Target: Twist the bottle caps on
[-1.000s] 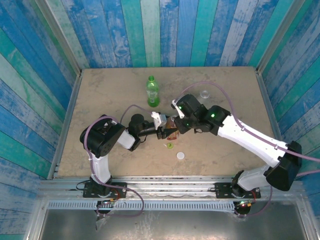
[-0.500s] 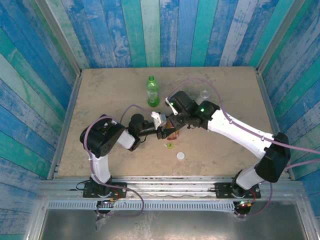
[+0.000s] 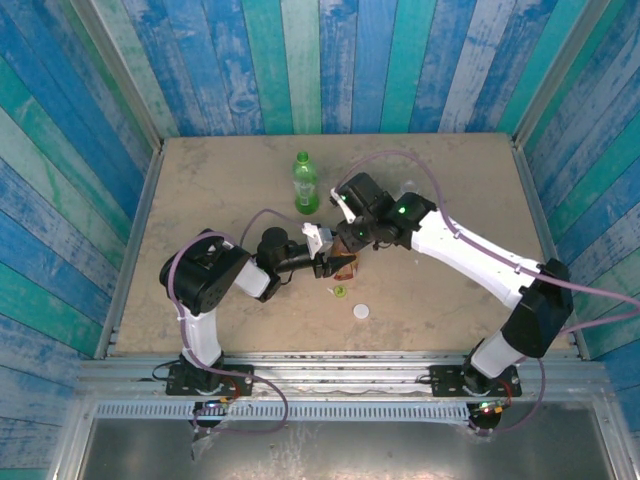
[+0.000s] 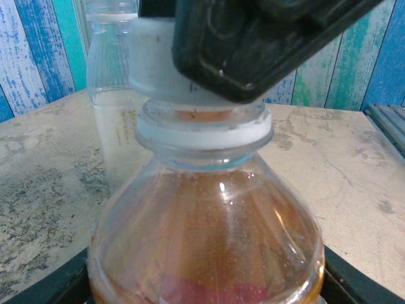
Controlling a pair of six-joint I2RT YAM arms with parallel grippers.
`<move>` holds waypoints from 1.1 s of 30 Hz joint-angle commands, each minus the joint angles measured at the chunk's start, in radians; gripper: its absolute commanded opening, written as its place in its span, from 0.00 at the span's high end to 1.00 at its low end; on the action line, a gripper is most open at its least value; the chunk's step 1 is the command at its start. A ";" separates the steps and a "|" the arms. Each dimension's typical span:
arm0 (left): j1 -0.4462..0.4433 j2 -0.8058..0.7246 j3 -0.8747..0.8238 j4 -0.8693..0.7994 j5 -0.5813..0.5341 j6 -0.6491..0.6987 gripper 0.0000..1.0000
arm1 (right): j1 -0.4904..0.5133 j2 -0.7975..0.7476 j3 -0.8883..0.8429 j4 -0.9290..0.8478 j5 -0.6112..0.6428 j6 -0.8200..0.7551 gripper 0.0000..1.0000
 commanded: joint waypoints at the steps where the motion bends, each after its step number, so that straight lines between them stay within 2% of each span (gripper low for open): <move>1: 0.003 0.046 -0.019 -0.141 -0.007 0.045 0.42 | -0.017 0.048 0.011 -0.093 -0.018 0.022 0.68; 7: 0.003 0.048 -0.017 -0.139 -0.011 0.042 0.42 | -0.023 0.057 0.027 -0.113 -0.016 0.047 0.69; 13: 0.005 0.057 -0.015 -0.125 -0.012 0.023 0.42 | -0.023 -0.017 -0.060 0.018 -0.043 0.069 0.73; 23: 0.008 0.065 -0.016 -0.109 -0.008 0.000 0.42 | -0.023 -0.038 -0.138 0.100 -0.066 0.095 0.72; 33: 0.008 0.056 -0.017 -0.115 -0.005 0.003 0.42 | -0.017 -0.050 -0.128 0.107 -0.061 0.106 0.69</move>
